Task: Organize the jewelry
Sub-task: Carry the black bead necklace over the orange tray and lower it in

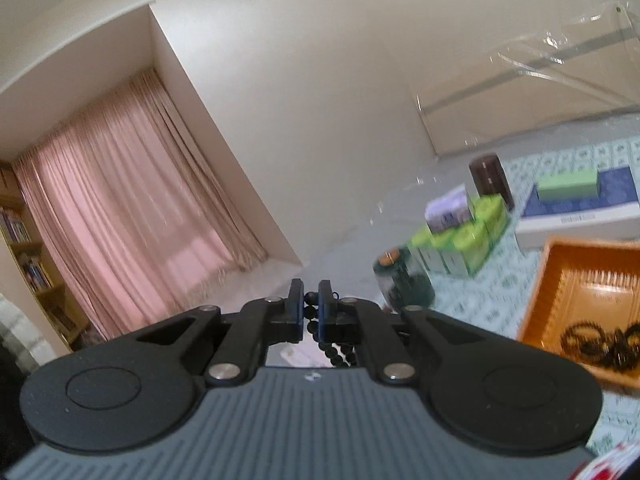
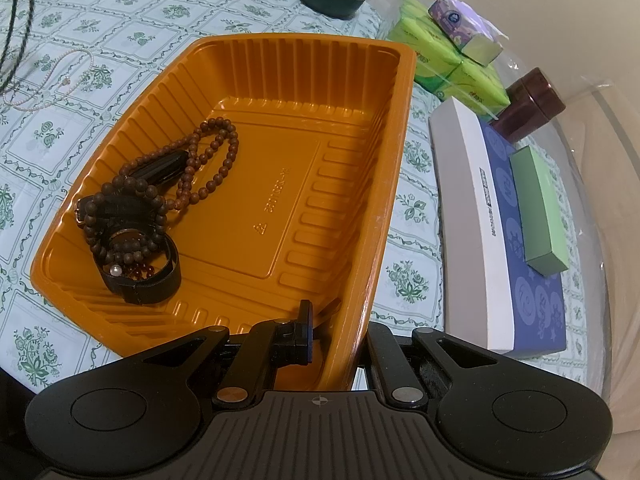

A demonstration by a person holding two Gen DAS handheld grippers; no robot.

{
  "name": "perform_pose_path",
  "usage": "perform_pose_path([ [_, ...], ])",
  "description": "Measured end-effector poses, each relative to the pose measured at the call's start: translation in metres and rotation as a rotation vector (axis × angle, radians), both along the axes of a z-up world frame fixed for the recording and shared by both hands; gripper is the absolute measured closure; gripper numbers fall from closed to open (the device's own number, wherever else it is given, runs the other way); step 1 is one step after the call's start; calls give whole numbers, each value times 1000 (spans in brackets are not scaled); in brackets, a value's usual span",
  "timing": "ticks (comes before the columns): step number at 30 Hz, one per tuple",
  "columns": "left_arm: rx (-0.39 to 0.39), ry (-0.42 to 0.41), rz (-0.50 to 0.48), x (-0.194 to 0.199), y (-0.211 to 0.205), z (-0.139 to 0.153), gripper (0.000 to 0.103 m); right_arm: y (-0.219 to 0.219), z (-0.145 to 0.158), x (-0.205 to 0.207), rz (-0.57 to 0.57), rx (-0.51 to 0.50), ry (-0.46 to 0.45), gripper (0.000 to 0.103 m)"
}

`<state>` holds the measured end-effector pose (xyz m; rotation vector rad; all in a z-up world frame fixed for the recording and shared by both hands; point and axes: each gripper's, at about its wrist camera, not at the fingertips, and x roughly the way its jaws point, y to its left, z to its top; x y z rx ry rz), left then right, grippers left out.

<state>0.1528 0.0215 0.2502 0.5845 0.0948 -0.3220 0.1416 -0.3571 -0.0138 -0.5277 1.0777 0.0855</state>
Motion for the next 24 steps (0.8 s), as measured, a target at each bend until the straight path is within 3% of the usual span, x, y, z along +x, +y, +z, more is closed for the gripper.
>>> perform_pose_path([
  [11,-32,-81,-93,0,-34,55,97,1,2,3,10,-12,1,97],
  [24,-59,-56,-298,5,-120,67,97,1,2,3,11,-13,2,97],
])
